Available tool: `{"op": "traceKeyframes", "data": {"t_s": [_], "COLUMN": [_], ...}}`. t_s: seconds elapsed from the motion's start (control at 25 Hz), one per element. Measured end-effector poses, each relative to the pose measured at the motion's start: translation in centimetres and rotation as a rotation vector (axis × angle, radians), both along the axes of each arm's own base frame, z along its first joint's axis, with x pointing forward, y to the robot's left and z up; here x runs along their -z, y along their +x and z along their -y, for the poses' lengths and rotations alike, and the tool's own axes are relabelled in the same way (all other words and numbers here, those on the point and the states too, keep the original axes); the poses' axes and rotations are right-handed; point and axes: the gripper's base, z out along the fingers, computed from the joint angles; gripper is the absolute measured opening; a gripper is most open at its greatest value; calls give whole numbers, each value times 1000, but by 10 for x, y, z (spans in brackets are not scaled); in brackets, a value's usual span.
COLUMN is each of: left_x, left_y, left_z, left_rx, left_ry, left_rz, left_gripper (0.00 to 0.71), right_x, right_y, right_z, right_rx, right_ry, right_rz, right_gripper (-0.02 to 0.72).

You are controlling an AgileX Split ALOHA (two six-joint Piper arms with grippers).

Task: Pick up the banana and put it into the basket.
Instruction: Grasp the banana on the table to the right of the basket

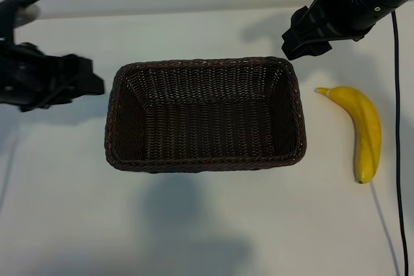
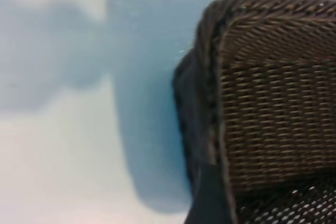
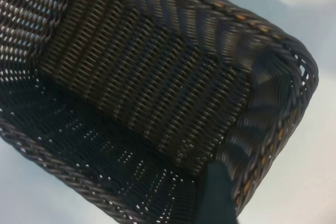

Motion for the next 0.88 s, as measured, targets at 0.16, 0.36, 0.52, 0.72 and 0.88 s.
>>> {"op": "traceKeyframes", "data": {"t_s": [0.16, 0.36, 0.52, 0.72, 0.88], "left_x": [-17, -49, -65, -60, -49], "left_y": [-16, -43, -60, -64, -67], "left_z": [-1, 0, -1, -2, -2], "left_rx": [5, 29, 49, 72, 74], "left_ry": [-1, -11, 7, 27, 28], "left_rz": [10, 102, 162, 139, 104], "left_gripper": [611, 610, 610, 610, 610], "right_x": [0, 0, 0, 3, 5], "right_y": [0, 0, 1, 4, 6], "right_z": [0, 0, 1, 11, 24], "right_rx": [0, 1, 12, 87, 166], "right_ry": [0, -1, -9, -110, -234], "right_rz": [1, 4, 3, 16, 28], "right_gripper": [560, 560, 560, 560, 560]}}
